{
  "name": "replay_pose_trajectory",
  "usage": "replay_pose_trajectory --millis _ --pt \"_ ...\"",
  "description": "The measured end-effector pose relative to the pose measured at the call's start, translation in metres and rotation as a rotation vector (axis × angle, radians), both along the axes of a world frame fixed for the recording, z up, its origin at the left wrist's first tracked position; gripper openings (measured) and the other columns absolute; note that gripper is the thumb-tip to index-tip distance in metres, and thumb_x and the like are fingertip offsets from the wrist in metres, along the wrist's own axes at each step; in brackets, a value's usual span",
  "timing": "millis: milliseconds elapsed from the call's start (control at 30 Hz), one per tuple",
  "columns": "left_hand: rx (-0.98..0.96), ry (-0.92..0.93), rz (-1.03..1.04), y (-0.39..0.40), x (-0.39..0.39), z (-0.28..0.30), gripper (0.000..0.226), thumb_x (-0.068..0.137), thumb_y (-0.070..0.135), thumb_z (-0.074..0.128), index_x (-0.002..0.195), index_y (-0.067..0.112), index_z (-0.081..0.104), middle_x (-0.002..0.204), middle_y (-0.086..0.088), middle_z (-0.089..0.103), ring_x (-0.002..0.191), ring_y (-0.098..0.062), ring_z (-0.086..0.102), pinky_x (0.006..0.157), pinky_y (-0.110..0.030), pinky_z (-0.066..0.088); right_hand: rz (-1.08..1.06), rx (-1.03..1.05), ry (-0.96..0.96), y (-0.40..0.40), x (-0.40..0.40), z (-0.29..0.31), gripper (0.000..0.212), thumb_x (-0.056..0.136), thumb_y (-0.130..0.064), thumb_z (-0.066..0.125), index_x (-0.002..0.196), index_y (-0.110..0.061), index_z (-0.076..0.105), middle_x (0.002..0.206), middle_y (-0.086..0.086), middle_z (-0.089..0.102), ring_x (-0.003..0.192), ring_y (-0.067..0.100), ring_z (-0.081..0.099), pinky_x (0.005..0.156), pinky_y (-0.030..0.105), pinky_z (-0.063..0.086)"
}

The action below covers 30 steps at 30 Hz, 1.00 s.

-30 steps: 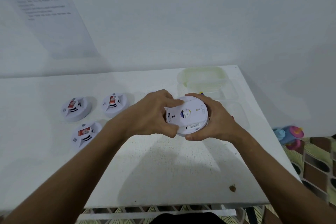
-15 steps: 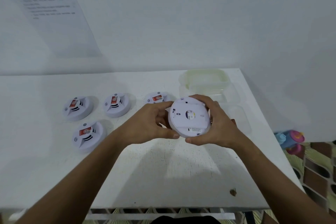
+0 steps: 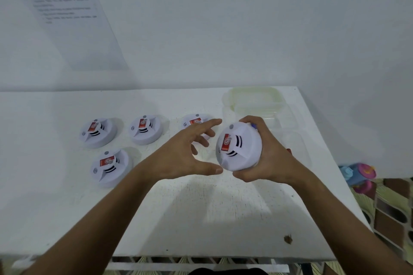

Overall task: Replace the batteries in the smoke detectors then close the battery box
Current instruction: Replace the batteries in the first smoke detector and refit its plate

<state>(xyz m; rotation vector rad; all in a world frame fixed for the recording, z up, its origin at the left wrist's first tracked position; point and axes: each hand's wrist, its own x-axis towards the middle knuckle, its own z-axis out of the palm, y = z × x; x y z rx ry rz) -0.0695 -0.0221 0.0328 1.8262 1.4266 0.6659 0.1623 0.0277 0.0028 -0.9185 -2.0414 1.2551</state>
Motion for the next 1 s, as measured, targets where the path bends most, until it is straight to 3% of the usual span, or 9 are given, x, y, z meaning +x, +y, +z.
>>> replay_pose_trajectory --millis 67,200,400,633,800,1000 --pt "-0.002 -0.013 -0.029 -0.002 0.003 0.001 0.095 0.064 0.045 0.085 0.141 0.051 0.030 0.129 0.028 0.051 0.110 0.004 0.054 0.084 -0.015 0.050 0.014 -0.039 0.096 -0.001 -0.001 0.000 0.095 0.057 0.004 0.092 0.128 -0.025 0.036 0.118 -0.025 0.051 0.113 -0.002 0.056 0.080 0.017 0.054" --pt "0.073 -0.028 -0.057 -0.005 0.007 0.005 0.088 0.067 0.041 0.085 0.139 0.050 0.035 0.128 0.028 0.054 0.110 -0.004 0.057 0.087 -0.021 0.053 0.006 -0.067 0.177 -0.001 -0.002 -0.002 0.091 0.056 -0.010 0.090 0.134 -0.023 0.045 0.129 -0.014 0.056 0.123 0.012 0.056 0.091 0.022 0.053" --pt "0.134 0.052 -0.056 -0.006 0.003 0.011 0.081 0.063 0.047 0.085 0.129 0.055 0.040 0.116 0.035 0.054 0.105 -0.003 0.054 0.080 -0.016 0.053 0.021 0.055 0.039 0.002 0.003 -0.002 0.101 0.048 -0.035 0.094 0.136 -0.037 0.046 0.138 -0.003 0.041 0.126 0.014 0.047 0.097 0.029 0.053" --pt "0.154 0.062 -0.049 -0.007 0.000 0.011 0.080 0.059 0.046 0.087 0.126 0.052 0.043 0.113 0.030 0.057 0.099 -0.003 0.054 0.073 -0.008 0.047 0.032 0.100 -0.014 0.005 -0.001 -0.008 0.104 0.045 -0.046 0.093 0.138 -0.042 0.047 0.134 -0.005 0.038 0.124 0.014 0.047 0.097 0.029 0.052" --pt "0.139 0.055 -0.039 -0.010 -0.004 0.012 0.079 0.061 0.036 0.088 0.124 0.047 0.042 0.111 0.035 0.050 0.100 0.013 0.049 0.072 -0.001 0.040 0.037 0.089 -0.037 0.005 -0.006 -0.011 0.103 0.048 -0.044 0.093 0.139 -0.036 0.045 0.133 -0.010 0.036 0.127 0.009 0.043 0.103 0.027 0.049" --pt "0.127 0.067 -0.032 -0.014 -0.010 0.012 0.080 0.059 0.040 0.087 0.126 0.046 0.043 0.109 0.035 0.050 0.099 0.013 0.049 0.071 -0.001 0.040 0.050 0.074 -0.035 0.003 -0.012 -0.013 0.105 0.047 -0.044 0.094 0.140 -0.038 0.045 0.135 -0.007 0.035 0.130 0.013 0.044 0.104 0.039 0.049"
